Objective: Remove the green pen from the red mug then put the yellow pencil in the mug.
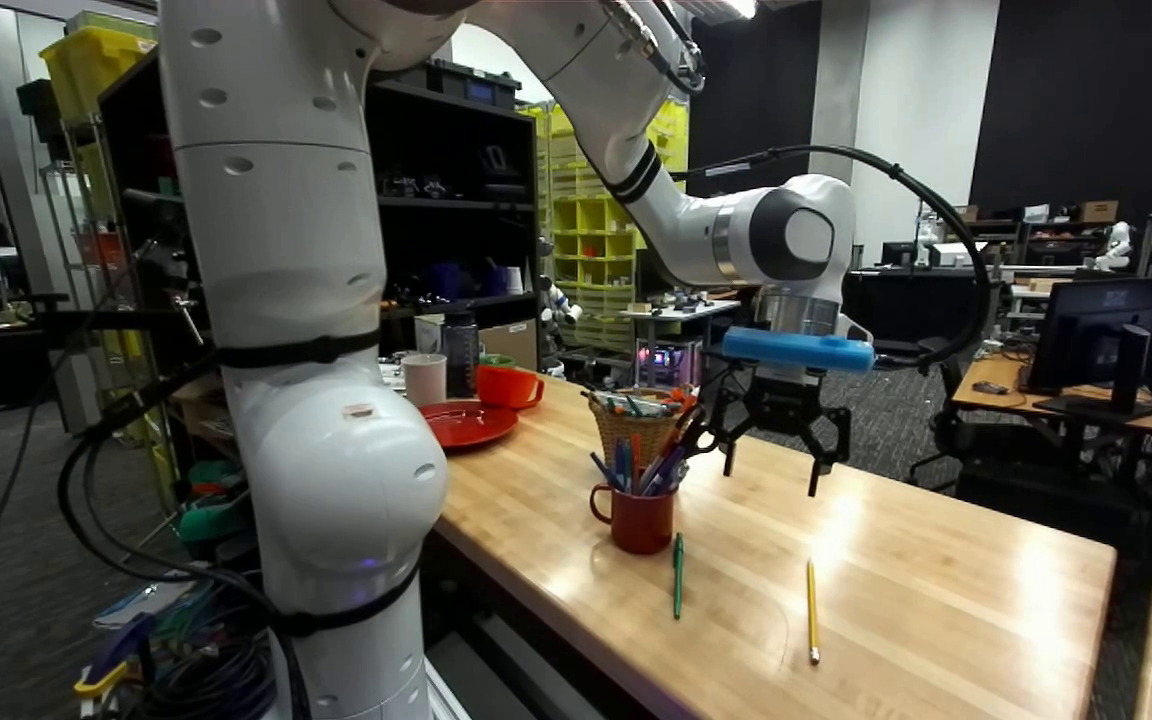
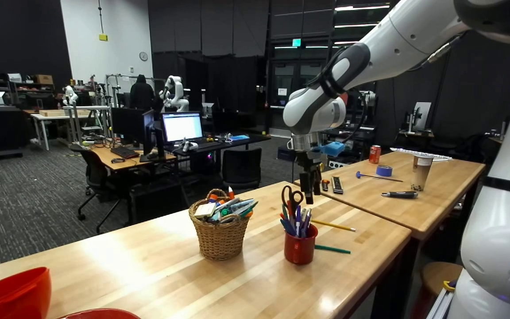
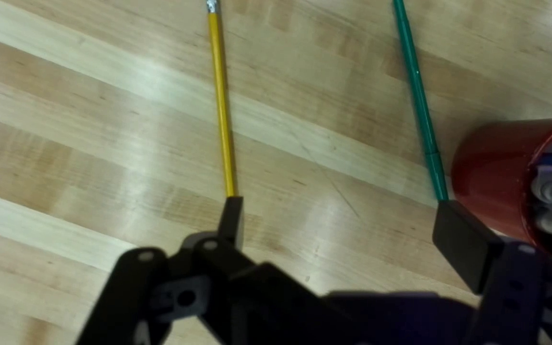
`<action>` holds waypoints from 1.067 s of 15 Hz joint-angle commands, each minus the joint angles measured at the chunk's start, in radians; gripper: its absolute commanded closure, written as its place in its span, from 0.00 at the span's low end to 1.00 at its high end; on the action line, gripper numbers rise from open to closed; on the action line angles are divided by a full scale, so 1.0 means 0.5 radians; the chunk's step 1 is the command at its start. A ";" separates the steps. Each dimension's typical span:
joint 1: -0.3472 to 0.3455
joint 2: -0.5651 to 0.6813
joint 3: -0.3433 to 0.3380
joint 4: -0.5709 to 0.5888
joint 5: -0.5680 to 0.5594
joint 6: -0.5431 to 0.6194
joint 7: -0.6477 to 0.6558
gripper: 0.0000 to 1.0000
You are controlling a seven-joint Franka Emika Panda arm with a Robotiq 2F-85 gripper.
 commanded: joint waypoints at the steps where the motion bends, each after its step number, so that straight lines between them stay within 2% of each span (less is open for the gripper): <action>1: -0.013 0.000 0.013 0.002 0.001 -0.003 0.000 0.00; 5: -0.009 0.017 0.017 -0.004 -0.003 0.038 0.001 0.00; 12: -0.039 0.328 0.034 0.150 0.034 0.322 -0.099 0.00; 16: -0.101 0.464 0.027 0.293 0.014 0.341 -0.103 0.00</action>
